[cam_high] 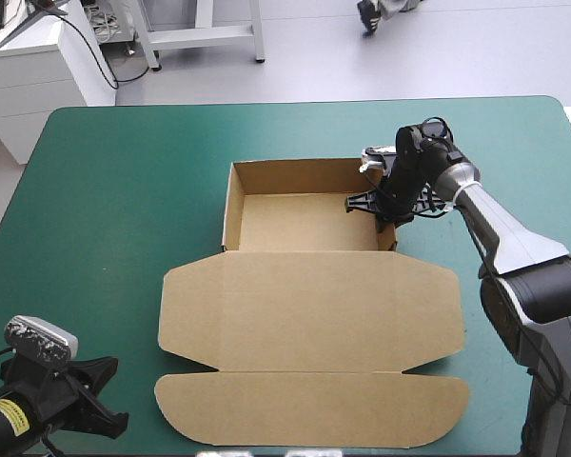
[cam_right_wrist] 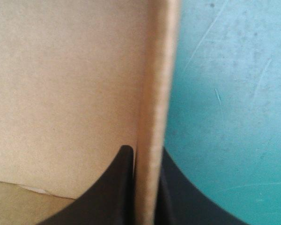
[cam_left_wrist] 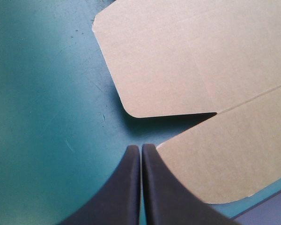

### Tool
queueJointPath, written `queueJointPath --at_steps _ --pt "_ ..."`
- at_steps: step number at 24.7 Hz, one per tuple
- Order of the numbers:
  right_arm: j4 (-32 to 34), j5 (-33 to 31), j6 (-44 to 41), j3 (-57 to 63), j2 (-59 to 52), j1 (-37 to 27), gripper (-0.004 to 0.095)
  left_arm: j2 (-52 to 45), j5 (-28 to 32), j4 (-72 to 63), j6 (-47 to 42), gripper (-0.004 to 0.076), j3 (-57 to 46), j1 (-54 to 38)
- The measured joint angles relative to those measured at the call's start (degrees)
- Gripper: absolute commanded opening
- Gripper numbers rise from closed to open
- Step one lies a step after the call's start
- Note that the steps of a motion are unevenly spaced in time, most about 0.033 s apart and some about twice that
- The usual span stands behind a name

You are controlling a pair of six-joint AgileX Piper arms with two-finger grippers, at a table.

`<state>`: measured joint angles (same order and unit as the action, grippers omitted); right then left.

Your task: Fold the box

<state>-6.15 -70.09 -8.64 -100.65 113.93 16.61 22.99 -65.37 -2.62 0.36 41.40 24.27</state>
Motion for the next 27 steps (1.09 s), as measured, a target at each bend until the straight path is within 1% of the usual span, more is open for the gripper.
queueJointPath --at_steps 11,15,16,17,18,20,21,24,25,27 --pt "0.7 -0.6 3.0 -4.9 0.0 -0.3 -0.0002 0.0 0.2 0.0 0.0 -0.0008 0.0 0.0" --pt "2.7 -1.0 5.0 -9.1 0.0 -2.9 -0.0019 0.0 0.2 0.0 0.0 -0.0008 0.0 0.0" --pt "3.7 -1.0 5.3 -10.4 0.0 -4.3 -0.0019 0.0 0.2 0.0 0.0 -0.0008 0.0 0.0" --pt "6.1 -1.0 5.5 -12.8 0.0 -7.8 -0.0019 0.0 0.2 0.1 0.0 -0.0008 0.0 0.0" --pt "7.0 -1.0 5.7 -13.7 0.0 -9.9 -0.0019 0.0 0.3 0.2 0.0 -0.0008 0.0 0.0" --pt "8.7 -0.9 6.6 -14.5 0.0 -16.4 -0.0019 0.0 0.3 0.2 0.0 -0.0008 0.0 0.0" --pt "8.8 -1.1 7.2 -14.4 0.0 -20.8 -0.0019 0.0 0.3 0.2 0.0 -0.0008 0.0 0.0" --pt "8.5 -1.2 8.2 -14.2 0.1 -29.3 -0.0016 0.0 0.5 0.2 0.0 -0.0008 0.0 0.0" --pt "8.3 -1.2 8.6 -14.2 0.1 -33.0 -0.0008 0.0 0.7 0.2 0.0 -0.0008 0.0 0.0" --pt "8.3 -1.2 10.1 -14.2 0.4 -37.1 0.0016 0.0 0.7 0.2 0.0 -0.0008 0.0 0.0"
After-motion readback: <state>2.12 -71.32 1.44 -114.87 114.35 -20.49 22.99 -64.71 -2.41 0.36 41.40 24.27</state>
